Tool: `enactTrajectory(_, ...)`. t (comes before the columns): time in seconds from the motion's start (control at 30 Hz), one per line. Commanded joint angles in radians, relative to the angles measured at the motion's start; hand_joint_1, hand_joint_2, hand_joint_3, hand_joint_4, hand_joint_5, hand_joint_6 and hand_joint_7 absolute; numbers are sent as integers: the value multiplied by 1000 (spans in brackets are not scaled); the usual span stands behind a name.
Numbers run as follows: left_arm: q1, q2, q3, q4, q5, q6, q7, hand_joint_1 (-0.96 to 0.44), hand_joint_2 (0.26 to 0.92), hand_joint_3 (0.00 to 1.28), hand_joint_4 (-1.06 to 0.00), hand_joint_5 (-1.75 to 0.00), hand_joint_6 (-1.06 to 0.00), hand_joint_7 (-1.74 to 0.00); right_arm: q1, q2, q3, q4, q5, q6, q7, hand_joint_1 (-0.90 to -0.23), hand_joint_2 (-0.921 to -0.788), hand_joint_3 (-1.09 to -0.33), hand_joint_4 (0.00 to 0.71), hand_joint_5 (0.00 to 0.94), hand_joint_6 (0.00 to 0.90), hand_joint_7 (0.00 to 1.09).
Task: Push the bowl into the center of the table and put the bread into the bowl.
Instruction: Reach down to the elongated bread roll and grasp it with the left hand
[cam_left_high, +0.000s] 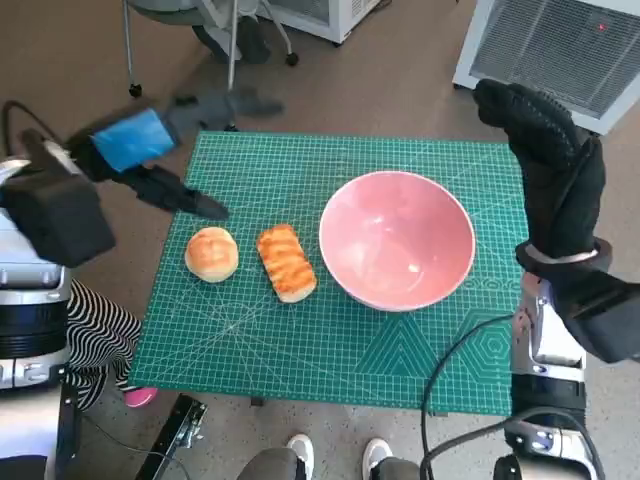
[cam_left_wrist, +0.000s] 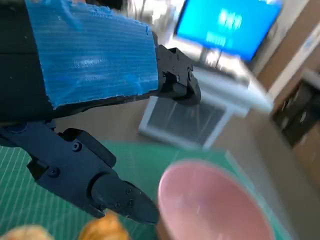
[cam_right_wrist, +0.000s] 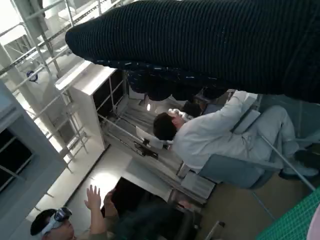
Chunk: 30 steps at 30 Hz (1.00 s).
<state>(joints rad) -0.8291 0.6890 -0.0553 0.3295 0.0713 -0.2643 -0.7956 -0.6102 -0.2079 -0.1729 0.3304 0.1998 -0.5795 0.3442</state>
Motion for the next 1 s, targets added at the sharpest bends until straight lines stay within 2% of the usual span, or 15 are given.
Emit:
enactTrajectory(0.03,-4,2,-45,12,24,-43,-32,-115,683,22,-277,-5,-396,-223,21,2,-3,1,16,19,-7,-765,-921,-665,174,5,132,339)
enactTrajectory(0.27,-18,-15,-111,104,59,-118,-56,-132,687,21,-304,-10,-425,-186,23,2,-5,-2,22,24,-3,-765,-921,-666,174,4,122,341)
enactTrajectory(0.43,-43,-31,-165,225,137,-216,-25,-146,687,19,-321,-12,-434,-167,27,0,-7,-6,29,26,2,-762,-921,-671,171,2,117,343)
enactTrajectory(0.63,-72,-56,-205,342,206,-283,17,-167,689,16,-328,-9,-446,-143,32,-8,-8,-1,38,22,7,-755,-921,-680,170,1,114,347)
enactTrajectory(1.0,-104,-77,-239,446,267,-328,56,-173,697,9,-331,0,-488,-85,37,-13,-8,-1,43,21,11,-752,-921,-682,163,0,108,352)
